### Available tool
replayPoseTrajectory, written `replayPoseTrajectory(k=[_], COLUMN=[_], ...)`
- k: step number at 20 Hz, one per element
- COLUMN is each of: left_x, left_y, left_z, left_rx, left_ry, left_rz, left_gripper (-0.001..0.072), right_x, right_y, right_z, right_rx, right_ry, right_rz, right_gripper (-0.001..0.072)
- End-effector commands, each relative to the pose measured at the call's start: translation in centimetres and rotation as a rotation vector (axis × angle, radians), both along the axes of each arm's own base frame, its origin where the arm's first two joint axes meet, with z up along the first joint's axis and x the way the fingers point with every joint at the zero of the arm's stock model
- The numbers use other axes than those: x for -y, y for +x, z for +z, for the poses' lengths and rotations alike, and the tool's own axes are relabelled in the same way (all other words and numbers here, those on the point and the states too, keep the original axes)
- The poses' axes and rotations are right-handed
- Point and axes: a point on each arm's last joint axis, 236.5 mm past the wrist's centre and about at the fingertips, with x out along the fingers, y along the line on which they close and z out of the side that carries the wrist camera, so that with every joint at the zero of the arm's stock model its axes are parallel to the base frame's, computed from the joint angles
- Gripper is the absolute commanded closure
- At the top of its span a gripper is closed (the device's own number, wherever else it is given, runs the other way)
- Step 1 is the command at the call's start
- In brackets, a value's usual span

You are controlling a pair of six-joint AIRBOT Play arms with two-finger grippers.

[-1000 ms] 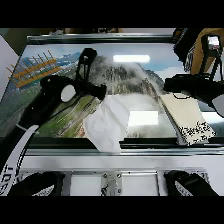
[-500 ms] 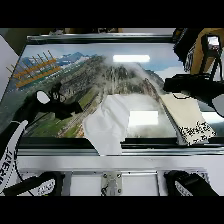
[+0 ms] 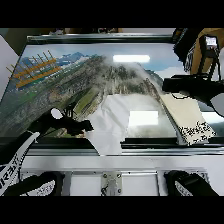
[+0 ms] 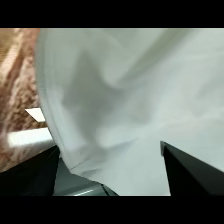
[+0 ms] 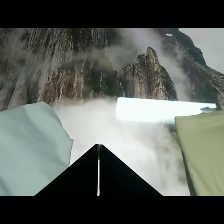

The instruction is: Fold the clothes and pants, and hang the long-sleeved shirts on hangers.

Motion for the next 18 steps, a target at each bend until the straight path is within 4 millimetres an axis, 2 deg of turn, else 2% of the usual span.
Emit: replayPoseTrajectory(k=[1,3,4,5,6,7,9,11,12,13,14,15,16,18], left_x=[1.5,1.5,1.5,1.4,1.4,1.2,0.2,-1.7,-2.6,-3.3,-3.9,-4.3,-4.5,-4.4], left_y=[0.0,0.1,0.2,0.3,0.5,1.1,3.3,6.1,7.1,7.9,8.3,8.6,8.7,8.4], left_z=[-0.5,-0.5,-0.5,-0.5,-0.3,0.1,2.3,5.1,6.3,7.3,7.9,8.3,8.4,8.1], left_rx=[0.039,0.038,0.036,0.04,0.047,0.057,0.107,0.18,0.207,0.23,0.246,0.256,0.256,0.241], left_ry=[0.01,0.011,0.011,0.011,0.012,0.011,-0.008,-0.021,-0.024,-0.027,-0.027,-0.027,-0.028,-0.029], left_rz=[-0.014,-0.003,0.003,0.005,0.005,0.002,0.009,0.059,0.083,0.103,0.119,0.13,0.132,0.128], left_gripper=[-0.0005,-0.0003,0.0087,0.0344,0.0636,0.0693,0.0692,0.0693,0.0693,0.0693,0.0693,0.0693,0.0693,0.0693], right_x=[-0.1,-0.1,-0.1,0.0,0.0,0.3,1.4,1.8,1.3,0.0,-2.0,-3.9,-5.8,-8.6], right_y=[0.0,0.0,0.0,0.0,0.0,0.0,-0.2,-0.2,-0.1,0.1,0.5,1.1,2.0,3.3], right_z=[0.0,0.0,0.0,-0.1,-0.4,-1.4,-5.6,-11.4,-14.3,-17.5,-20.2,-22.4,-24.5,-27.6], right_rx=[-0.001,-0.002,-0.004,-0.008,-0.022,-0.056,-0.208,-0.368,-0.437,-0.51,-0.57,-0.61,-0.635,-0.671], right_ry=[0.003,0.004,0.01,0.023,0.037,0.035,0.019,-0.006,-0.01,0.009,0.061,0.128,0.202,0.342], right_rz=[0.001,-0.001,-0.005,-0.016,-0.032,-0.047,-0.098,-0.118,-0.114,-0.075,-0.036,-0.006,0.009,0.007], right_gripper=[0.07,0.07,0.07,0.07,0.07,0.07,0.0701,0.069,0.0628,0.0516,0.037,0.0179,0.0118,0.0138])
